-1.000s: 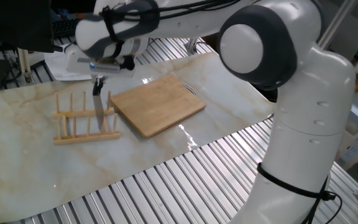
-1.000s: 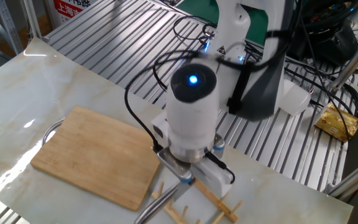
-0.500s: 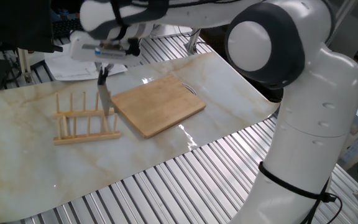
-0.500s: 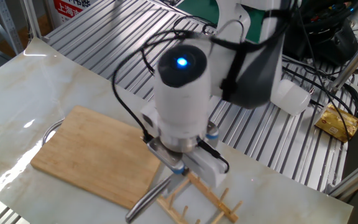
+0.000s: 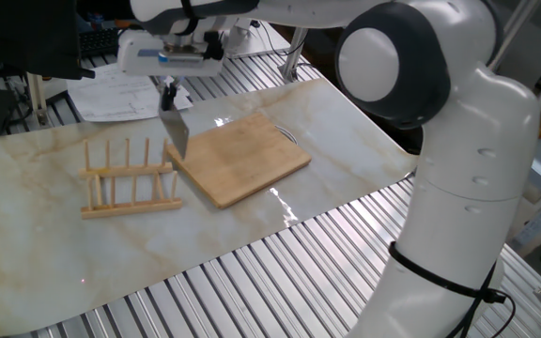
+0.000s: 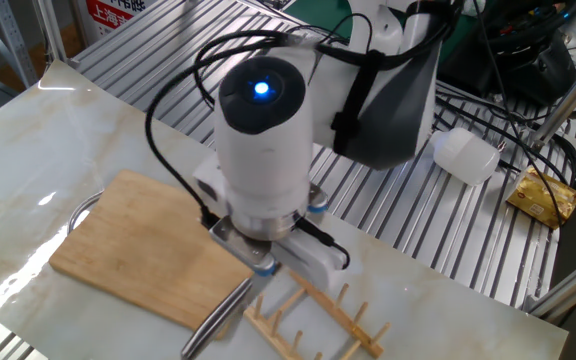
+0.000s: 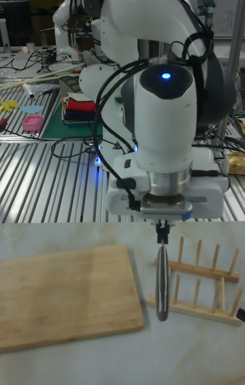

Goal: Put the knife on the cutting board

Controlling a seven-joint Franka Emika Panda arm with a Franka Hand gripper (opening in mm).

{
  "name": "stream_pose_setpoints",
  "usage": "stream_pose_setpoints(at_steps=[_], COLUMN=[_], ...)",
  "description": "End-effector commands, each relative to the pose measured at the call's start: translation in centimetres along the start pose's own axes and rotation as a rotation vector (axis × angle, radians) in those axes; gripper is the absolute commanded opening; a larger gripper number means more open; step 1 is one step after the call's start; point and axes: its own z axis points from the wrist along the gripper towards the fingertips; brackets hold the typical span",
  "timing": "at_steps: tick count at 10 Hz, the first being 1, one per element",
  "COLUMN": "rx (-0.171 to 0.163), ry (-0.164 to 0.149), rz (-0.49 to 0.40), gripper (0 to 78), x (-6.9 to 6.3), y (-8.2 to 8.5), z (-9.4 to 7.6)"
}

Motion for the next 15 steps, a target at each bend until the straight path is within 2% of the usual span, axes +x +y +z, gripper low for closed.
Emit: stream_pose_setpoints(at_steps=[1, 3, 5, 10, 12, 14, 15], rx=[0.013, 0.022, 0.022, 0.024, 0.026, 0.008, 0.004], ry=[-0.008, -0.010, -0.010, -0.001, -0.008, -0.013, -0.013], rz=[-0.056, -0.085, -0.082, -0.060, 0.025, 0.194, 0.211], gripper=[1.2, 1.2, 1.2, 1.2, 1.2, 1.2, 1.2], x=[-1.4, -2.1, -2.3, -2.3, -2.3, -2.3, -2.3], y=[-1.6, -2.7, -3.0, -2.9, -2.9, -2.9, -2.9], z=[0.3, 0.9, 1.1, 1.2, 1.2, 1.2, 1.2])
